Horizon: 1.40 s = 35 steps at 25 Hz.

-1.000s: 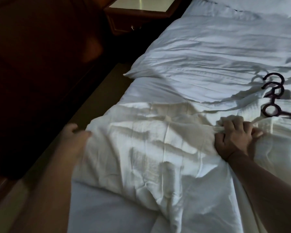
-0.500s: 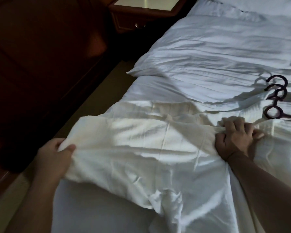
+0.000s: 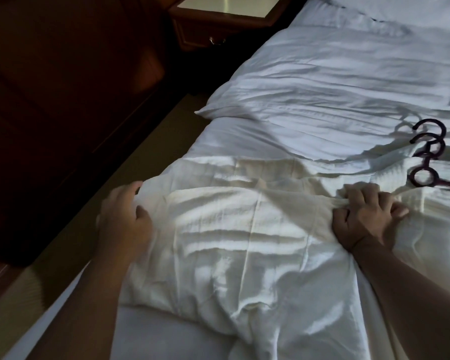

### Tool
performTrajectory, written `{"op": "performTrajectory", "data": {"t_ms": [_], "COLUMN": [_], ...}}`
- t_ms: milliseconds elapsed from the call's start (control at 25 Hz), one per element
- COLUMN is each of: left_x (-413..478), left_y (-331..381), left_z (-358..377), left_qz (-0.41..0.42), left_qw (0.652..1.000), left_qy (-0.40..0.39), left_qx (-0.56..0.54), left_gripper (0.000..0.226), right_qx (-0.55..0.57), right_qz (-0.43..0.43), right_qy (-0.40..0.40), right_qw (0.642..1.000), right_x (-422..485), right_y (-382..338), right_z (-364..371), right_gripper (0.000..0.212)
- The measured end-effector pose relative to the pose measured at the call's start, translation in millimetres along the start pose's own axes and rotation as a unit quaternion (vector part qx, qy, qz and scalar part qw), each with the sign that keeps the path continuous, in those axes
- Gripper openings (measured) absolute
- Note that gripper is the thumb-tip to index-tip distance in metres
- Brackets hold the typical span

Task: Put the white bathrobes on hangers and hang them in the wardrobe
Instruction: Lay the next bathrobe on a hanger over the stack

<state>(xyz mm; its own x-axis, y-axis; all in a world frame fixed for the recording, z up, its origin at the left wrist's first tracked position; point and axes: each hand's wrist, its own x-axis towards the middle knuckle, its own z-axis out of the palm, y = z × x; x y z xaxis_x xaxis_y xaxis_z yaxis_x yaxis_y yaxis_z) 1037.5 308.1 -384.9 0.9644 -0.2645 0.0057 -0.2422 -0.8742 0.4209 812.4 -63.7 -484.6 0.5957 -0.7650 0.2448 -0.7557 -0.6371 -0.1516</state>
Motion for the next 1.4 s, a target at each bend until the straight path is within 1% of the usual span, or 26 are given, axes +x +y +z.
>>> {"op": "performTrajectory", "data": {"t_ms": [80,160,200,280,320,360,400,440,480,520,560,640,680,760,840,920,1000,1080,1160,1200,1280,1400], "left_x": [14,19,19,20,21,23,25,26,24,21,18,13,12,9,3,0,1,-9,-31,-43,-58,-47], "left_y": [8,6,5,4,2,0,-4,-10,-12,-16,-18,-17,-17,-22,-30,-32,-32,-30,-26,-26,-29,-54], "left_z": [6,12,13,13,11,11,13,16,18,23,28,37,38,38,33,26,24,23,25,26,23,2], "left_qz": [0.026,0.06,0.066,0.07,0.067,0.052,0.02,-0.039,-0.107,-0.163,-0.196,-0.235,-0.247,-0.225,-0.176,-0.153,-0.166,-0.218,-0.265,-0.27,-0.25,-0.199], "left_qw": [0.999,0.996,0.994,0.991,0.99,0.988,0.985,0.983,0.981,0.977,0.975,0.971,0.968,0.973,0.983,0.987,0.985,0.975,0.963,0.96,0.963,0.975], "left_qy": [-0.023,-0.056,-0.064,-0.051,-0.017,0.026,0.069,0.098,0.11,0.106,0.087,0.033,0.018,0.028,0.047,0.055,0.05,0.031,0.008,0.001,-0.011,-0.022], "left_qx": [-0.005,0.04,0.065,0.101,0.12,0.146,0.16,0.15,0.119,0.087,0.06,0.03,0.034,0.039,0.016,-0.008,-0.01,0.005,0.042,0.07,0.099,0.095], "left_gripper": [0.048,0.044,0.034,0.014,0.009,0.01,0.016,0.025,0.035,0.043,0.048,0.051,0.052,0.051,0.045,0.041,0.046,0.057,0.07,0.075,0.079,0.077], "right_qx": [-0.001,-0.004,-0.002,0.001,0.005,0.009,0.011,0.012,0.012,0.014,0.016,0.011,0.008,0.01,0.007,-0.005,-0.006,-0.006,-0.002,-0.002,-0.005,-0.002], "right_qz": [0.0,-0.001,-0.003,-0.004,-0.005,-0.005,-0.003,-0.001,0.0,-0.001,-0.003,-0.003,-0.001,0.002,0.0,-0.002,0.0,0.0,0.001,0.002,0.006,0.003], "right_qy": [0.002,0.003,0.004,0.011,0.015,0.019,0.021,0.022,0.02,0.018,0.016,0.016,0.017,0.013,0.008,0.005,0.006,0.008,0.004,0.002,-0.002,0.0], "right_qw": [1.0,1.0,1.0,1.0,1.0,1.0,1.0,1.0,1.0,1.0,1.0,1.0,1.0,1.0,1.0,1.0,1.0,1.0,1.0,1.0,1.0,1.0], "right_x": [2,2,2,1,1,0,0,1,1,2,2,1,0,1,2,0,1,2,3,3,2,1], "right_y": [-1,-1,-1,0,0,0,0,0,1,1,1,0,0,0,1,1,1,1,1,0,-1,-3], "right_z": [1,1,1,2,2,3,3,4,4,3,3,3,4,3,3,2,3,3,2,1,1,-1], "right_gripper": [0.05,0.05,0.05,0.049,0.049,0.048,0.048,0.048,0.047,0.047,0.048,0.049,0.049,0.049,0.049,0.048,0.046,0.046,0.047,0.047,0.046,0.046]}}
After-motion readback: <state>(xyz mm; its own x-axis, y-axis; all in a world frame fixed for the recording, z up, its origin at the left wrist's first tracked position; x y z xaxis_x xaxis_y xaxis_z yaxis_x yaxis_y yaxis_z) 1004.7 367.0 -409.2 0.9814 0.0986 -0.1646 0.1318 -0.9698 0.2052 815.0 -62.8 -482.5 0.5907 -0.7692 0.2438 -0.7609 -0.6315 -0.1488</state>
